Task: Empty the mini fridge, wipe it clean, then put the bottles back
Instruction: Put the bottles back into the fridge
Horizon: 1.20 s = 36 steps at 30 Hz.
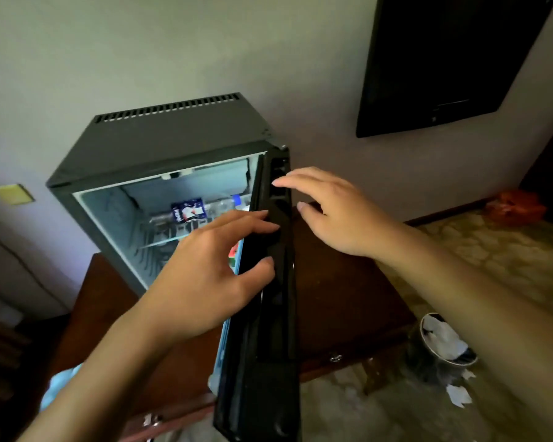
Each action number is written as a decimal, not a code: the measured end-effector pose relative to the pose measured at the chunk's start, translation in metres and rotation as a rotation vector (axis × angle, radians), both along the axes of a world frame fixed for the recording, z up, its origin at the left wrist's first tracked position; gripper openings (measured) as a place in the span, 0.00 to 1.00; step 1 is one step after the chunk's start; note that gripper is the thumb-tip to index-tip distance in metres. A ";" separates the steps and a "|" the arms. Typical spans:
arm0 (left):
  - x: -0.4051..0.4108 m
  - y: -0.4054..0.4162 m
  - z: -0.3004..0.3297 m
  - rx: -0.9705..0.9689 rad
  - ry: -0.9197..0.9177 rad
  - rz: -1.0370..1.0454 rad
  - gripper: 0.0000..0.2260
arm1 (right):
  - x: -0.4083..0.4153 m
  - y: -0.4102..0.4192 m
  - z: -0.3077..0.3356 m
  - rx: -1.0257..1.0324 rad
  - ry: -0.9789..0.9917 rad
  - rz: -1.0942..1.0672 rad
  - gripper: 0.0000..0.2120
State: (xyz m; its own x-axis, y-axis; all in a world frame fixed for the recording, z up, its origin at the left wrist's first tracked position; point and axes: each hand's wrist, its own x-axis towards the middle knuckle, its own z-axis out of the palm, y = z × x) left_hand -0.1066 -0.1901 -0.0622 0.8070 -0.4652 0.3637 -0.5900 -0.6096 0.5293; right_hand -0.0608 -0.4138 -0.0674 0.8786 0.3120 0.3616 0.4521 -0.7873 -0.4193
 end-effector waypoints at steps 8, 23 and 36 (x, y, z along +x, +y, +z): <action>0.000 0.073 0.014 0.002 0.138 0.000 0.12 | 0.027 0.058 -0.008 -0.068 -0.061 0.093 0.30; 0.025 0.161 0.007 0.202 -0.104 0.377 0.14 | 0.085 0.139 -0.032 -0.026 -0.385 -0.062 0.21; 0.099 0.177 -0.030 0.123 -0.452 0.512 0.12 | 0.117 0.170 -0.050 -0.018 -0.513 -0.268 0.24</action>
